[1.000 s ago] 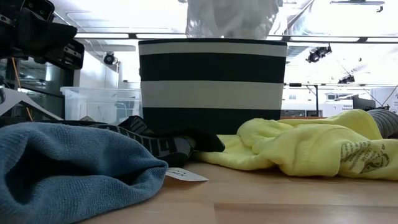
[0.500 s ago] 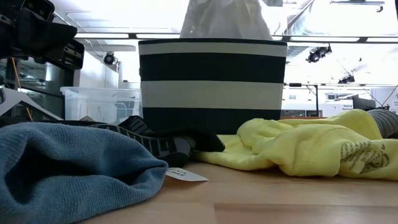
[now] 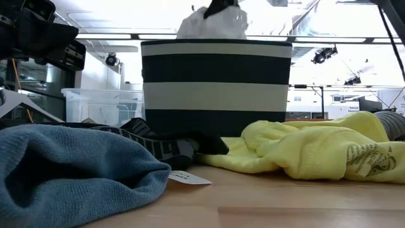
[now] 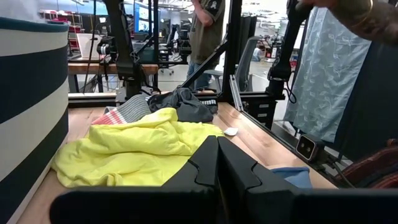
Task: Pick & Place Cloths
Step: Put the white dress into the blue basket
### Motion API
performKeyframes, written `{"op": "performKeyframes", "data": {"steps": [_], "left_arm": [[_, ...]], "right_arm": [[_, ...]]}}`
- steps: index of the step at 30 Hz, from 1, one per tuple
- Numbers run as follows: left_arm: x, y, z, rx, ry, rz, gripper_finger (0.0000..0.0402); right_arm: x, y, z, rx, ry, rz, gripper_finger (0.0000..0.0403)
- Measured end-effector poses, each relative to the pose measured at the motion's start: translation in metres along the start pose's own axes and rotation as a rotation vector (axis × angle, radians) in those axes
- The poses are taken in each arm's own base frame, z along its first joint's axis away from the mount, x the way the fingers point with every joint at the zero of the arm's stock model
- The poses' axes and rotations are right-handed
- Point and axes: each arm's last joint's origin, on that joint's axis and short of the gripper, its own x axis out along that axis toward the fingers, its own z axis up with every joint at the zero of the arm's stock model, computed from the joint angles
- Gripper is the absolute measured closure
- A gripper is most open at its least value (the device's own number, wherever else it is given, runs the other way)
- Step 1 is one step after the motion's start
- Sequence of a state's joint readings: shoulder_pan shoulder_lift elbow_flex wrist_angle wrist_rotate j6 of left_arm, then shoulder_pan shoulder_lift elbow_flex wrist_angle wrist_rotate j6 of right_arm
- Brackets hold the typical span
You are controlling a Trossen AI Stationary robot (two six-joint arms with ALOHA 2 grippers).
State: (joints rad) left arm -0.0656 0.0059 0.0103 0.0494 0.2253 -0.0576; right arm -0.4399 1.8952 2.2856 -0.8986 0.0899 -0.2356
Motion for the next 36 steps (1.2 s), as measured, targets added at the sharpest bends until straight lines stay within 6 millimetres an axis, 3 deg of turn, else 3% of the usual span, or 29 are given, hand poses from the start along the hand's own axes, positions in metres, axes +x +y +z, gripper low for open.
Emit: {"op": "performKeyframes", "data": {"steps": [11, 22, 36], "left_arm": [[0.0, 0.0, 0.0, 0.0, 0.0, 0.0, 0.04], [0.0, 0.0, 0.0, 0.0, 0.0, 0.0, 0.04], [0.0, 0.0, 0.0, 0.0, 0.0, 0.0, 0.04]], "right_arm": [[0.049, 0.001, -0.035, 0.0, 0.255, 0.053, 0.0392], [0.07, -0.003, -0.068, 0.035, 0.457, 0.067, 0.0392], [0.105, -0.011, -0.118, 0.217, 0.543, 0.096, 0.0392]]}}
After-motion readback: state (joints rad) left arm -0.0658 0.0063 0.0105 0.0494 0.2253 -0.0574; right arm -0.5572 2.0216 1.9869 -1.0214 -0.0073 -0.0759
